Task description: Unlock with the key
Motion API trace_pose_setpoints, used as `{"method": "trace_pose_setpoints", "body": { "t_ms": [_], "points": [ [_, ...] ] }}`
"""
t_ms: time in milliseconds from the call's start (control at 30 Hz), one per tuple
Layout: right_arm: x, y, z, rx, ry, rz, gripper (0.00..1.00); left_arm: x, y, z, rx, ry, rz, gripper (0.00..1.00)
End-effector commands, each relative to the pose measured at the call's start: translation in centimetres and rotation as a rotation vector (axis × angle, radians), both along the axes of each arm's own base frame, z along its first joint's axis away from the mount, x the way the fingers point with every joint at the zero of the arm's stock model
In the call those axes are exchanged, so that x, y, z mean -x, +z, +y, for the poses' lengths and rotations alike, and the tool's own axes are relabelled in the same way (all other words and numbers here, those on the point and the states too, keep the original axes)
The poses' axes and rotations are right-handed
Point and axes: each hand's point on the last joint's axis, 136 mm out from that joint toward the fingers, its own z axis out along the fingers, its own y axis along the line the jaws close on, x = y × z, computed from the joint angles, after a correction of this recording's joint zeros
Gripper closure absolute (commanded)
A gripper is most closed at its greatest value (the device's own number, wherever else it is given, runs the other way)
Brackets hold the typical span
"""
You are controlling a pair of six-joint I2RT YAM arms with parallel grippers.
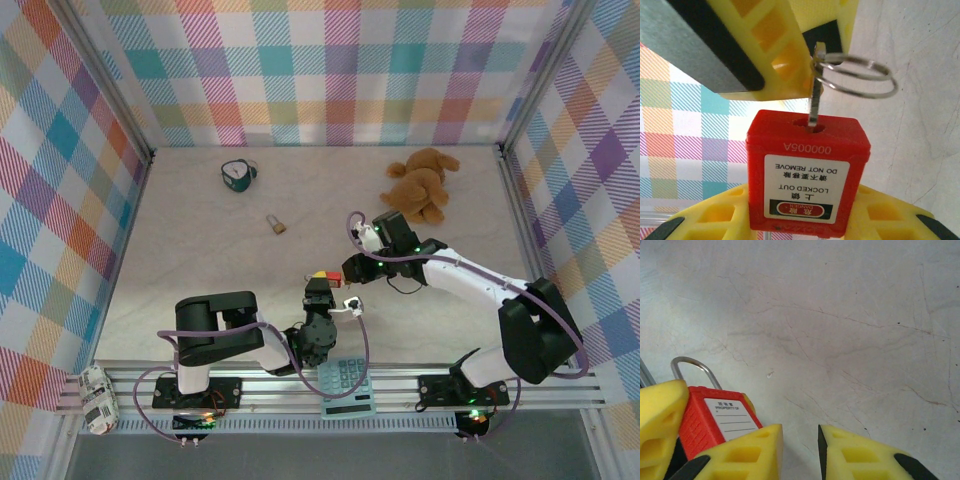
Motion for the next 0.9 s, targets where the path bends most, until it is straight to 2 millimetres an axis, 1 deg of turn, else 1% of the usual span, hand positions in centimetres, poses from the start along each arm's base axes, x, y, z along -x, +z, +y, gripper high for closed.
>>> {"method": "trace_pose_setpoints", "body": {
  "t_ms": [0, 133, 200, 267, 367, 433, 500, 567, 600, 733, 767, 800, 867],
  "points": [
    [-0.3, 0.1, 0.1, 0.014, -0.016, 0.017, 0.73, 0.3, 2.2, 0.0, 0.093, 0.007, -0.027, 0.91],
    [-0.4, 0.1, 0.2, 0.015, -0.013, 0.024, 0.70, 0.3, 2.4, 0.0, 0.097, 0.005, -0.029, 0.92],
    [-0.5, 0.5, 0.1, 0.015, -0.019, 0.019, 0.68, 0.3, 2.3, 0.0, 0.094, 0.005, -0.029, 0.92],
    [-0.8, 1.1, -0.2, 0.007, -0.042, 0.013, 0.62, 0.3, 2.2, 0.0, 0.092, 0.008, -0.027, 0.92],
    [-1.7, 2.6, -1.5, -0.039, -0.119, 0.026, 0.48, 0.2, 1.7, 0.0, 0.083, 0.010, -0.024, 0.92],
    [-2.1, 3.6, -2.4, -0.119, -0.177, 0.075, 0.42, 0.1, 1.4, -0.1, 0.078, 0.013, -0.022, 0.92],
    [-2.0, 4.0, -2.8, -0.237, -0.204, 0.170, 0.35, -0.2, 1.4, -0.3, 0.081, 0.013, -0.023, 0.92],
    [-1.8, 4.5, -2.5, -0.396, -0.192, 0.294, 0.32, -0.6, 1.8, -0.4, 0.094, 0.015, -0.026, 0.92],
    [-1.5, 4.4, -2.3, -0.452, -0.184, 0.349, 0.31, -0.8, 2.1, -0.5, 0.102, 0.015, -0.029, 0.92],
    [-0.8, 4.1, -1.1, -0.590, -0.144, 0.482, 0.28, -1.4, 3.0, -1.2, 0.111, 0.004, -0.039, 0.93],
    [-0.7, 4.0, -1.0, -0.606, -0.143, 0.490, 0.28, -1.5, 3.1, -1.4, 0.108, 0.003, -0.041, 0.93],
    [-0.7, 3.8, -1.0, -0.617, -0.150, 0.493, 0.25, -1.7, 3.1, -1.5, 0.103, 0.000, -0.041, 0.93],
    [-0.4, 3.6, -1.0, -0.630, -0.148, 0.505, 0.24, -1.8, 3.0, -1.7, 0.107, -0.002, -0.040, 0.92]
  ]
}}
